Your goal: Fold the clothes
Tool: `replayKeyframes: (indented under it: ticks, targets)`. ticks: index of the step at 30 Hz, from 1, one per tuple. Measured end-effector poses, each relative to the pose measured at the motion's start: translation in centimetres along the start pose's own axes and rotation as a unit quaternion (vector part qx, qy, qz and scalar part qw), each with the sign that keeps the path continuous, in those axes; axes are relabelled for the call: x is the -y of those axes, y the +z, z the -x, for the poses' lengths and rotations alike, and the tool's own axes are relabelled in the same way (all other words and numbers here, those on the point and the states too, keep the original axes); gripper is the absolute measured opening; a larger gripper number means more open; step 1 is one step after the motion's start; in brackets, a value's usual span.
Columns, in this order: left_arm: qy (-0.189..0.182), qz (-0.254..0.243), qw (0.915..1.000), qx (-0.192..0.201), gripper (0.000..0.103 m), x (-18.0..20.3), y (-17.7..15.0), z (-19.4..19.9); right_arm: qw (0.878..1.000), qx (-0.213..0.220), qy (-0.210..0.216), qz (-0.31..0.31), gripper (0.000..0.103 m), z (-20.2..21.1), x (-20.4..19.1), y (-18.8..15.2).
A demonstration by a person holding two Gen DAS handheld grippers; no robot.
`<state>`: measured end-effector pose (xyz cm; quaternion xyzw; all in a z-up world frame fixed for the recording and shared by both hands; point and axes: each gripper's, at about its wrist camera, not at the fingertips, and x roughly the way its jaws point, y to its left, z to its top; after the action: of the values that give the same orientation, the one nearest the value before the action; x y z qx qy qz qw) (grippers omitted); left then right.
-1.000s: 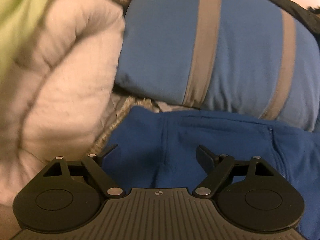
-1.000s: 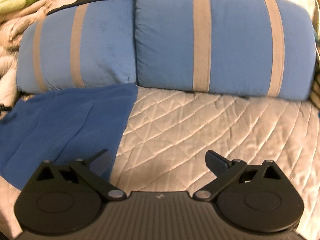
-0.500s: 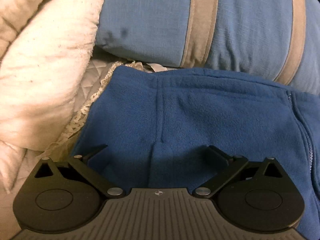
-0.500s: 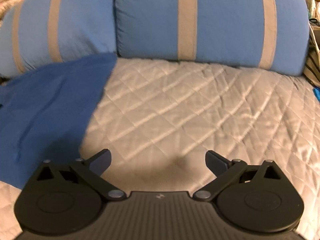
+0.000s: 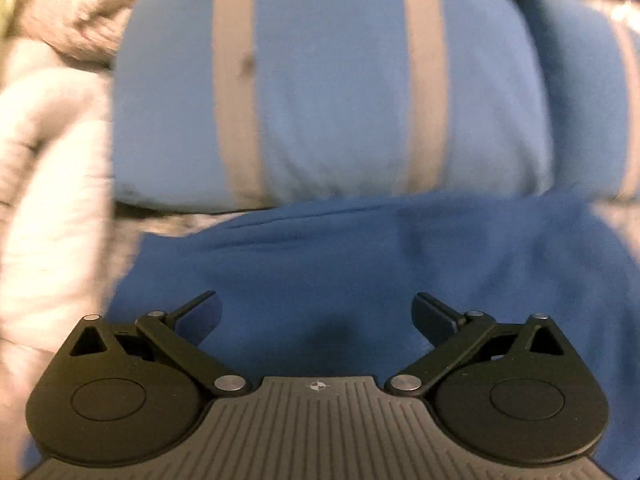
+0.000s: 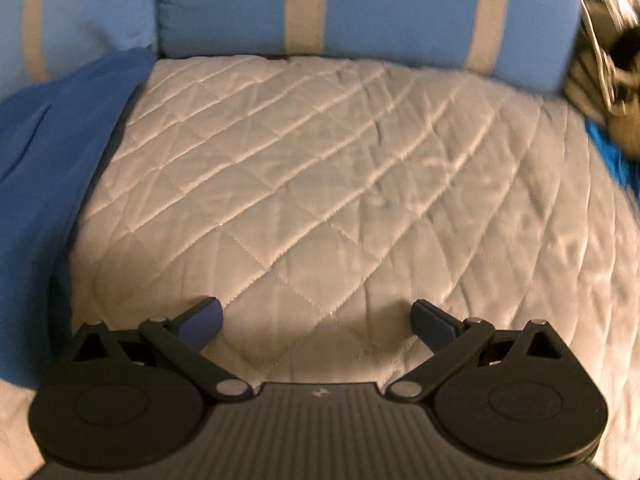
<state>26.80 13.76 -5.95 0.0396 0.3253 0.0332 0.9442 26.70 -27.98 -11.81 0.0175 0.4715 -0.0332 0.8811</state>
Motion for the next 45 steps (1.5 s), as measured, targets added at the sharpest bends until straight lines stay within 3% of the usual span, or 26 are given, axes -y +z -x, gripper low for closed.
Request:
replayKeyframes:
  ticks: [4, 7, 11, 18, 21, 24, 26, 28, 30, 33, 38, 43, 45]
  targets:
    - [-0.036, 0.065, 0.9972, -0.009, 0.103, 2.1, 0.2, -1.3, 1.0, 0.003, 0.003, 0.007, 0.103, 0.3, 0.1, -0.2]
    - [-0.031, 0.08, 0.996, -0.022, 0.103, 3.3, -1.0, -2.8, 1.0, 0.002, 0.003, 0.006, 0.103, 0.1, 0.0, -0.2]
    - [-0.032, 0.065, 0.9964, -0.045, 0.103, 3.4, -2.6, -5.4, 1.0, 0.001, 0.002, 0.004, 0.103, 0.0, -0.1, -0.1]
    - [-0.026, 0.042, 0.9979, -0.041, 0.103, 3.5, -2.7, -6.2, 1.0, -0.001, -0.003, -0.009, 0.103, -0.3, -0.5, 0.3]
    - [-0.024, 0.043, 0.9983, -0.032, 0.103, 3.4, -2.9, -5.8, 0.998, -0.003, 0.058, -0.039, 0.103, 0.5, 0.4, 1.0]
    - [-0.013, 0.039, 0.9988, -0.027, 0.103, 3.7, -3.0, -5.5, 0.981, 0.03, 0.171, -0.082, 0.101, 2.0, 1.3, 1.0]
    - [-0.001, 0.037, 0.999, -0.024, 0.103, 4.0, -3.1, -5.1, 0.968, 0.037, 0.233, -0.081, 0.094, 2.5, 1.0, 1.0]
    - [0.014, 0.038, 0.999, -0.018, 0.103, 4.3, -3.3, -4.7, 0.956, 0.037, 0.284, -0.062, 0.081, 2.9, 0.1, 0.9]
    - [0.024, 0.047, 0.9985, -0.014, 0.103, 4.2, -3.4, -4.2, 0.952, 0.026, 0.303, -0.03, 0.067, 2.8, -1.4, 0.8]
    - [0.037, 0.074, 0.9965, -0.01, 0.103, 3.9, -2.7, -3.5, 0.964, -0.002, 0.266, 0.022, 0.064, 2.0, -3.2, 0.2]
    - [0.02, 0.068, 0.9975, 0.005, 0.103, 5.2, -0.1, -1.6, 0.971, -0.002, 0.226, 0.082, 0.077, 2.2, -4.5, -0.6]
    - [-0.017, 0.034, 0.9992, 0.012, 0.103, 9.6, 2.4, -1.0, 0.979, 0.017, 0.179, 0.099, 0.102, 3.2, -3.9, -0.4]
    - [-0.037, 0.021, 0.9991, 0.006, 0.103, 11.7, 2.8, -1.8, 0.985, 0.031, 0.143, 0.093, 0.103, 3.4, -3.3, -0.2]
